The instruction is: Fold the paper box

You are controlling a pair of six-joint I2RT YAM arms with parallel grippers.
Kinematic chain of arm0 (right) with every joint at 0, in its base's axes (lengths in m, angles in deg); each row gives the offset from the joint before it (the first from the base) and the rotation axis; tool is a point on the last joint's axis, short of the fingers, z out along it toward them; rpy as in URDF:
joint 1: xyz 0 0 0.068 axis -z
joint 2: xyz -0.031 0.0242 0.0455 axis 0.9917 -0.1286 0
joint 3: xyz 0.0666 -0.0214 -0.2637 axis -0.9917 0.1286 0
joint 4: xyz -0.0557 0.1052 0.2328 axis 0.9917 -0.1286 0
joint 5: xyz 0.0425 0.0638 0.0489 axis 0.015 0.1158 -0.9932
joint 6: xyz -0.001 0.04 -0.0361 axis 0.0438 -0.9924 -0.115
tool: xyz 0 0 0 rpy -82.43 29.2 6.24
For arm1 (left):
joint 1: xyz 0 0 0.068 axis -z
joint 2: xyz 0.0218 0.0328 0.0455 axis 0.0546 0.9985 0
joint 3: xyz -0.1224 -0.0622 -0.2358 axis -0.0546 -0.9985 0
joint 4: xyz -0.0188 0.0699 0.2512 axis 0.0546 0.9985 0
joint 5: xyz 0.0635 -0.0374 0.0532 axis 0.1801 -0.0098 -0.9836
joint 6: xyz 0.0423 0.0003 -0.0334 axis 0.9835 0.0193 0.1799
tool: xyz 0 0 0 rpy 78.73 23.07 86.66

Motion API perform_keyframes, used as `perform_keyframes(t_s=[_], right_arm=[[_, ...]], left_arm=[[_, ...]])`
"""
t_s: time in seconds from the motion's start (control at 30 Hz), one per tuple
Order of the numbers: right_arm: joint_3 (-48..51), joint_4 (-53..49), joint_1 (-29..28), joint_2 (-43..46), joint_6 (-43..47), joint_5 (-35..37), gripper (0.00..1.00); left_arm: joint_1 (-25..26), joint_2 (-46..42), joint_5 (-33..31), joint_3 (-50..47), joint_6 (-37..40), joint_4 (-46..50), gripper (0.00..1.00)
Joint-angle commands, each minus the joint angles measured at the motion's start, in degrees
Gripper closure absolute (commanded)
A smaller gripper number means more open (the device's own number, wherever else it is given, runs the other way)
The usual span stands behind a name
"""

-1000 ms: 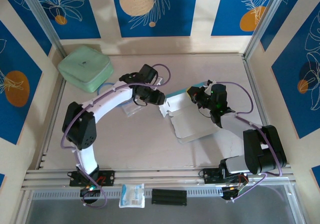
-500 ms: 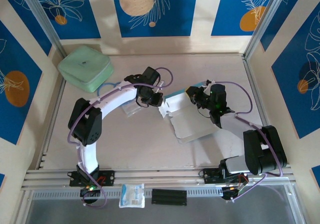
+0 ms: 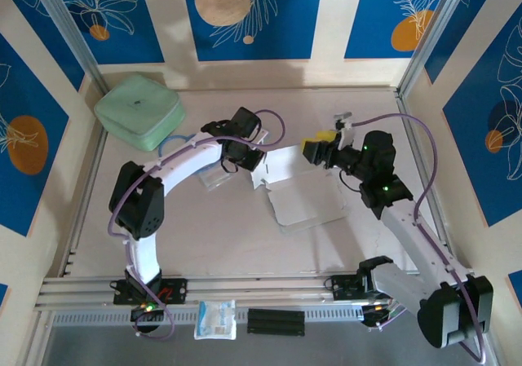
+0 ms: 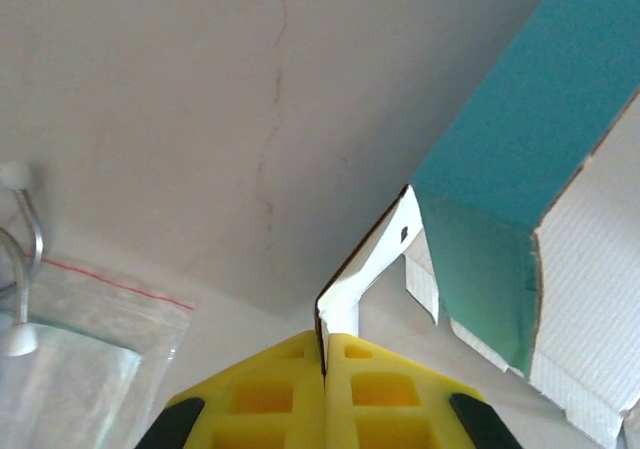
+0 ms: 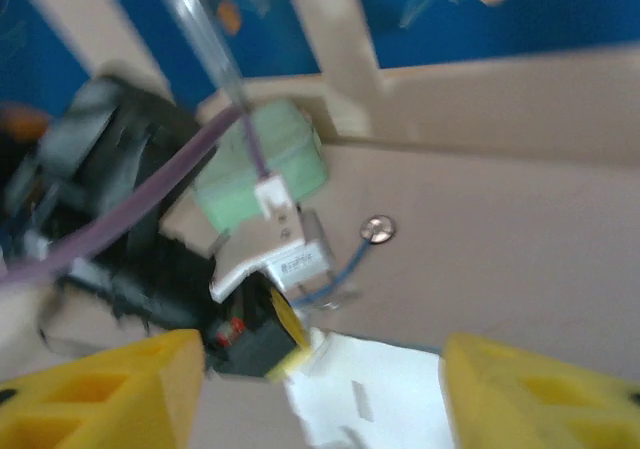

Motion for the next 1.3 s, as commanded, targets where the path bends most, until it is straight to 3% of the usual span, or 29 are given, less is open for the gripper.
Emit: perform_keyframes(t_s=[0.0, 0.1, 0.17, 0.27, 0.5, 0.7, 1.13, 1.27], right_arm=[[-5.0, -17.8, -2.9, -3.7, 41.4, -2.2, 0.33], [-12.0, -30.3, -4.2, -10.9, 55.6, 0.7, 0.35], [-14.1, -33.0, -5.0, -14.2, 61.8, 4.3, 0.35], [-15.6, -33.0, -5.5, -17.9, 67.0, 7.9, 0.35], [-17.6, -30.1, -4.9, -25.5, 75.7, 12.5, 0.44], [-17.8, -25.7, -5.3, -28.1, 79.0, 15.0, 0.45], [-17.6, -20.1, -4.0, -27.1, 79.4, 13.6, 0.43], [-18.9, -21.1, -3.9, -30.4, 81.1, 15.2, 0.52]], left_arm=[[0.3, -3.5, -2.8, -1.1, 4.3, -0.3, 1.0], [0.3, -4.8, -2.9, -2.5, 6.0, -1.4, 1.0], [0.3, -5.3, -3.1, -3.1, 6.9, -1.8, 1.0], [0.3, -5.4, -3.9, -3.4, 8.1, -1.4, 1.0], [0.3, -6.2, -4.1, -4.8, 9.6, -1.6, 1.0], [0.3, -6.6, -3.2, -5.1, 9.7, -2.1, 1.0], [0.3, -6.4, -2.5, -4.9, 9.1, -2.4, 1.0], [0.3, -6.5, -3.0, -4.9, 9.2, -2.3, 1.0]])
